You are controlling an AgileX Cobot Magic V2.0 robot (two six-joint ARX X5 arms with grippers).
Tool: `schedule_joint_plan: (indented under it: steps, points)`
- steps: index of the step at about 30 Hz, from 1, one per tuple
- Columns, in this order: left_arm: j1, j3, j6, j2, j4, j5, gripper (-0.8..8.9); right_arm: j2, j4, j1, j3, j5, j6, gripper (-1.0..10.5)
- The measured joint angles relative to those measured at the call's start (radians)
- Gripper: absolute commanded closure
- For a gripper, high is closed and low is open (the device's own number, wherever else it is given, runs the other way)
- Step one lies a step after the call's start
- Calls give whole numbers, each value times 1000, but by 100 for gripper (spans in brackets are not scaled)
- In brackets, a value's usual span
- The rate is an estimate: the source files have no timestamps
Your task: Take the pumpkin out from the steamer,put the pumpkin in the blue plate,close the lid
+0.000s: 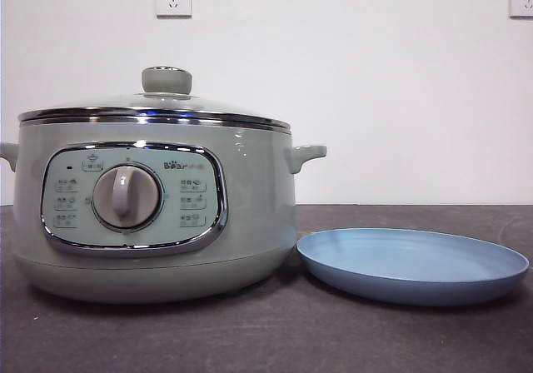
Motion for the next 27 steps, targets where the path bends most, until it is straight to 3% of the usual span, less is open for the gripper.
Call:
schedule_joint_plan:
  steps: [6,9,12,20,27]
  points:
    - [0,0,-330,0,12,188,817,0,0,0,0,1,402,946]
    - [0,0,-399,0,24,207,817,0,4,0,0,2,508,946]
    - [0,0,-423,0,26,217,819,0,6,0,0,-3,547,949]
    - [0,45,-438,5,9,220,822,2,-20,0,38,-73,568,956]
    - [0,230,-364,103,-45,153,822,52,-19,0,186,-78,546,956]
